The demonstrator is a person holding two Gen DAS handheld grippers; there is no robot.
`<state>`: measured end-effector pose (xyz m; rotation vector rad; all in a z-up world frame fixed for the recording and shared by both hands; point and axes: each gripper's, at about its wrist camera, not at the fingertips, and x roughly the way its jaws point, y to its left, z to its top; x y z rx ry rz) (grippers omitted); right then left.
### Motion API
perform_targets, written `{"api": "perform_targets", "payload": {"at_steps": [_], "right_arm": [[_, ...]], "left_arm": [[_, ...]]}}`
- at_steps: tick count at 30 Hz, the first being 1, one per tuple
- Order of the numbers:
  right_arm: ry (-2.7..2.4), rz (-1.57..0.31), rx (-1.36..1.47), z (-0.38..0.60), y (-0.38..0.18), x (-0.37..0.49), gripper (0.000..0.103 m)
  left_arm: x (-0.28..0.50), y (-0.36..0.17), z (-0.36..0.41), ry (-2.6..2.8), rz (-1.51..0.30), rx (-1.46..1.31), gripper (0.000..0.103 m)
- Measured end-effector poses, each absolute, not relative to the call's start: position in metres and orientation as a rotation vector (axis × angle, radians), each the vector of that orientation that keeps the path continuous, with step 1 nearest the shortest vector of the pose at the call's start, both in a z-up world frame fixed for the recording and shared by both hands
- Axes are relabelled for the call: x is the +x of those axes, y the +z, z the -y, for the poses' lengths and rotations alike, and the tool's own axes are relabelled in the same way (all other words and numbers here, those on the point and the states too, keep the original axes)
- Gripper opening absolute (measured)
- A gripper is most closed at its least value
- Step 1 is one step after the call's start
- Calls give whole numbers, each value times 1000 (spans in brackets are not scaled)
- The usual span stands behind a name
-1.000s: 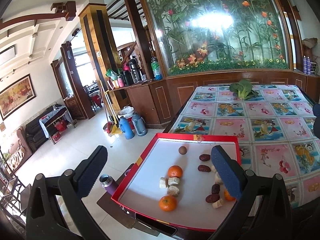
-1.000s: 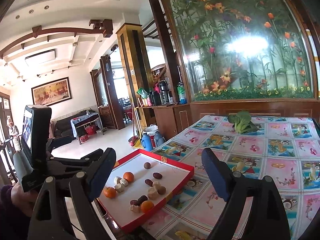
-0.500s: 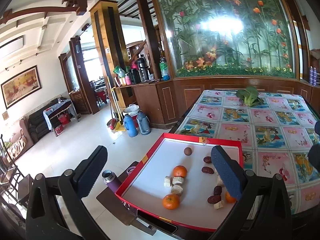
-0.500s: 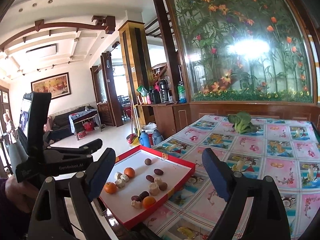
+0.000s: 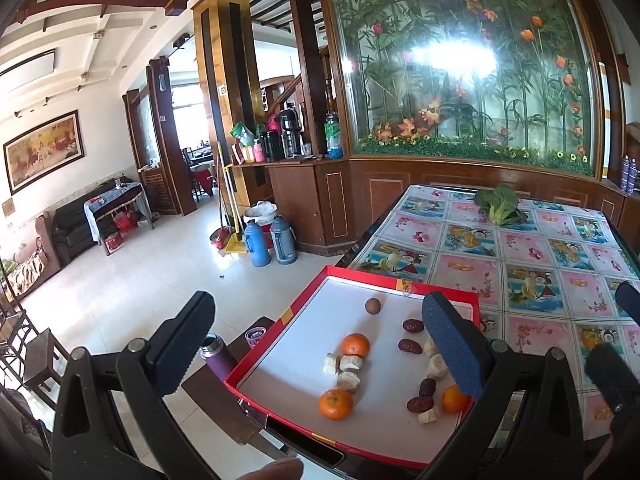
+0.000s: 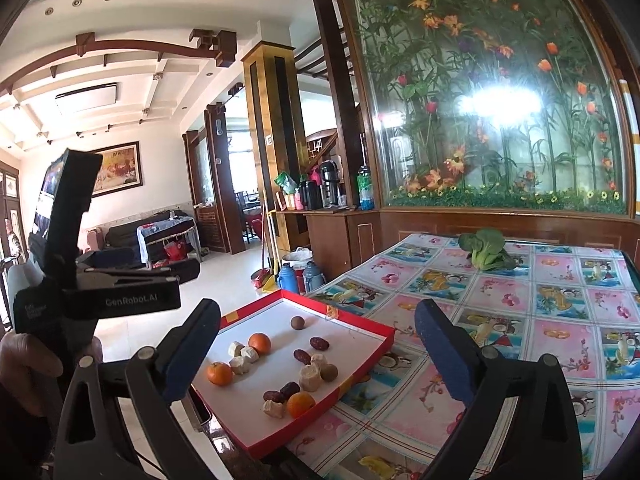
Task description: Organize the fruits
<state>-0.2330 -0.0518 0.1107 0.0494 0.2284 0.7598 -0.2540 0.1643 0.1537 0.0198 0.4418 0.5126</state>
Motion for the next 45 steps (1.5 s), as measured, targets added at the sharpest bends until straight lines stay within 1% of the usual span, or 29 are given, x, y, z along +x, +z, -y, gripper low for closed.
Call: {"api": "perform_targets", "payload": {"at_steps": [11,45], "right_arm": [[761,-263,15,44,101,-228,98],[740,-262,14,44,97,-227,98]], "left_arm": [[-256,156,-167,513,-393,31,103],[-259,155,-168,496,-396,20,103]]}}
